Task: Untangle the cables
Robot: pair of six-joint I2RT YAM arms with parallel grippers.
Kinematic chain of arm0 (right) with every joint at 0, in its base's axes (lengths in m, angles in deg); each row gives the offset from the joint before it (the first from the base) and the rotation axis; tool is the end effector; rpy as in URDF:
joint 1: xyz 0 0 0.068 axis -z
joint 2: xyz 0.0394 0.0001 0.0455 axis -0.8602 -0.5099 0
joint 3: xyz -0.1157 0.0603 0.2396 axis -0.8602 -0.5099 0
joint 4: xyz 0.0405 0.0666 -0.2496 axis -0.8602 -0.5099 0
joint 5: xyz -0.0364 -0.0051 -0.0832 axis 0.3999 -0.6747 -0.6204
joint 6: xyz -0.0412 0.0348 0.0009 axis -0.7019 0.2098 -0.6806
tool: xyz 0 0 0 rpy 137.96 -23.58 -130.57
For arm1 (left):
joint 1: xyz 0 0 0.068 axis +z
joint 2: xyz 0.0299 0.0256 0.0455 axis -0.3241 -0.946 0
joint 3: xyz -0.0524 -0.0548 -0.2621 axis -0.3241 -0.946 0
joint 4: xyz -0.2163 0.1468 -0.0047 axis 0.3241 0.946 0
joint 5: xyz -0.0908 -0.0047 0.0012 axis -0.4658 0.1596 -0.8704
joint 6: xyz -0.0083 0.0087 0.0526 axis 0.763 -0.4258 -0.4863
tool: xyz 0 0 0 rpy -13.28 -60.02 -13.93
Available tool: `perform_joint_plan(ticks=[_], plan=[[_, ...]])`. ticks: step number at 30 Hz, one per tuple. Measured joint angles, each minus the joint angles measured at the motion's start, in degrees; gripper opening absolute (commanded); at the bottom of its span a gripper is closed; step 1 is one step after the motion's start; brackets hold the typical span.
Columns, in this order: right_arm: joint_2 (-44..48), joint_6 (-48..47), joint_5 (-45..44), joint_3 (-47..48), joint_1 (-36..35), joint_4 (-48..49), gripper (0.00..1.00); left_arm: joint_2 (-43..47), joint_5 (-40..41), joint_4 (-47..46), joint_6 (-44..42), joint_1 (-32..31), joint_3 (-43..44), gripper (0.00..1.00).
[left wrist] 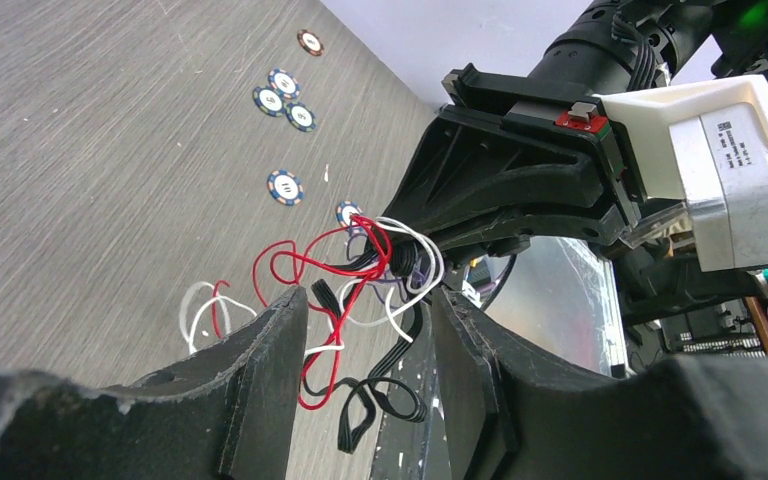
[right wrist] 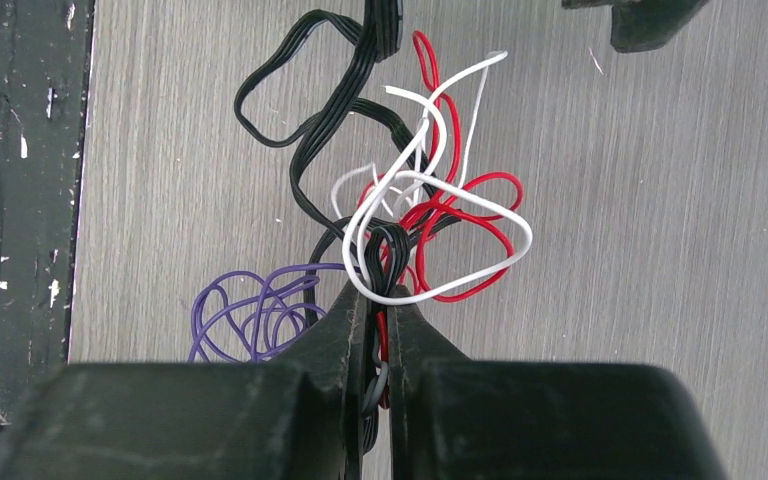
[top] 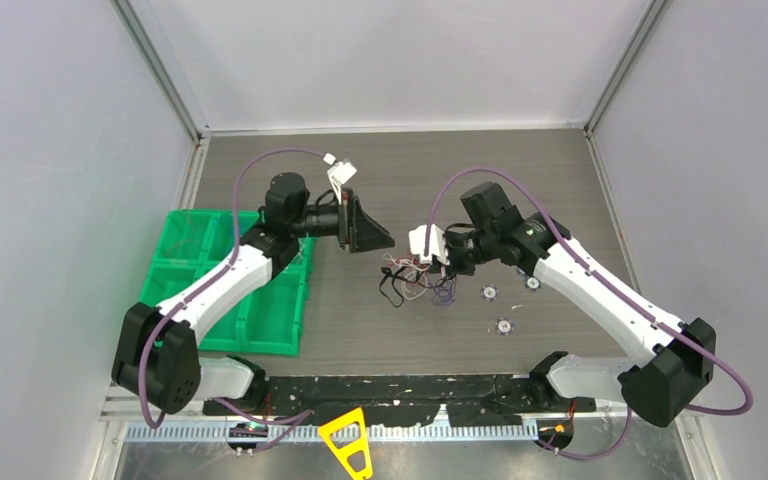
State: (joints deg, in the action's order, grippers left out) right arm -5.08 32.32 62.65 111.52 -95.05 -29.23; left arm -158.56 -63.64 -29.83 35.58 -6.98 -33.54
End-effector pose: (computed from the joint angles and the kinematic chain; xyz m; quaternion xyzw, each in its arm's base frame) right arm 0.1883 0.1592 0.3165 -0.7181 0.5580 0.2041 0.3624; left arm 0.2518 -0.1546 0.3015 0.2461 0.7059 -0.5860 0.3125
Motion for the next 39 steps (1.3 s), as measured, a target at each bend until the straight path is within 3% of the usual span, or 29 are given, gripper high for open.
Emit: perform_joint_plan(ticks=[17,20,24,28,34,39], plan=[[-0.28,-0.17,-1.38,0.00,-2.95,-0.09,0.08,-3.69,-0.37,1.07,2.60,-7.89,0.46,0.46],[-0.28,-0.15,-1.70,0.00,-3.15,-0.07,0.09,-4.24,-0.37,1.33,2.73,-9.16,1.29,0.35],[-0.28,-0.13,-1.90,0.00,-3.21,-0.07,0.15,-4.39,-0.28,1.27,3.13,-9.84,2.23,0.01],[-0.17,0.39,-2.84,-0.63,-3.21,0.28,0.26,-4.37,-0.17,1.01,3.45,-9.46,2.47,0.00],[-0.22,1.60,-4.92,-5.64,-1.46,1.88,0.24,-1.79,-0.13,2.01,3.91,-4.81,2.47,0.00],[-2.84,1.79,-5.22,-8.63,4.87,3.32,0.24,1.22,0.00,3.23,4.04,1.53,4.79,0.00]])
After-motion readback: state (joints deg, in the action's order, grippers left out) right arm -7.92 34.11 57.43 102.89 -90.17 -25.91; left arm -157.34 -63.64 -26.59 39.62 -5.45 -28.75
